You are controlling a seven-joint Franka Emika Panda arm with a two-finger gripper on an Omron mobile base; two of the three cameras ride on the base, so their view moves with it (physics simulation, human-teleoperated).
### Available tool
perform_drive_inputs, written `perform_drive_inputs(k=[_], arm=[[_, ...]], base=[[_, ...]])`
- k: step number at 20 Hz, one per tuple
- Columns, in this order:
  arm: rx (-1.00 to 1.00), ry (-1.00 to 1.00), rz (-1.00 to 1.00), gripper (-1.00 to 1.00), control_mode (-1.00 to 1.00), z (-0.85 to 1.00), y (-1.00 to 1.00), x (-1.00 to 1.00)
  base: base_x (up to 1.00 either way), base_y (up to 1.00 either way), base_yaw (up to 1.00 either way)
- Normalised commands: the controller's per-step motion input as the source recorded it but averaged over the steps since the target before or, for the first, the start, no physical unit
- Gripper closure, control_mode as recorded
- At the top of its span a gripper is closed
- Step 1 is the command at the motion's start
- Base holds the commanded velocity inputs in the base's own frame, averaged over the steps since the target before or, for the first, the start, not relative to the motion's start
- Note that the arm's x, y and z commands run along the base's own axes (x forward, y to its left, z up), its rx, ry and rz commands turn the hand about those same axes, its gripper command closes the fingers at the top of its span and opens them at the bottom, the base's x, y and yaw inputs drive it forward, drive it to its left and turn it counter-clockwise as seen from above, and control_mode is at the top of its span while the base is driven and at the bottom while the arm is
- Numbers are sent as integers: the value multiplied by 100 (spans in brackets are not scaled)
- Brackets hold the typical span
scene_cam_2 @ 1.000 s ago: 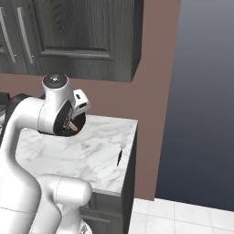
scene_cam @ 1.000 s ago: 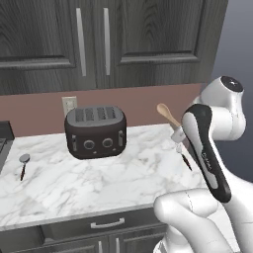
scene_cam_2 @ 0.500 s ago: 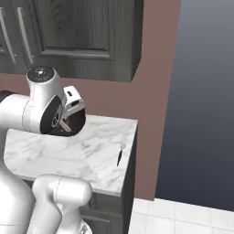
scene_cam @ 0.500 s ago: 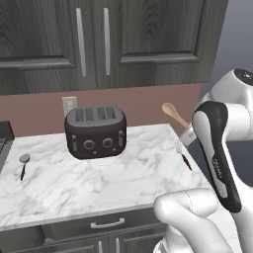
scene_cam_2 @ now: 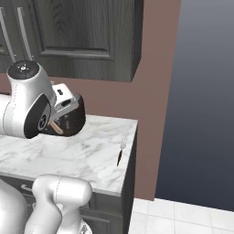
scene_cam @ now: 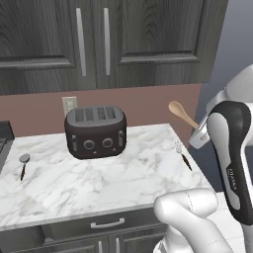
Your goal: Organize the utensils by type. Pick up the wooden spoons from the counter and place them in the open cabinet. Then pick up the metallic utensils from the counter and place them in the open drawer.
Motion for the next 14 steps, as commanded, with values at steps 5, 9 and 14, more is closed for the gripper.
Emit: perform_drive_inputs(k=[5,9,14], arm=[[0,0,0,100,-100,0,0,0],[0,0,0,100,-100,0,0,0],[0,0,0,100,-100,0,0,0]], base=[[0,0,0],[0,0,0],[0,0,0]])
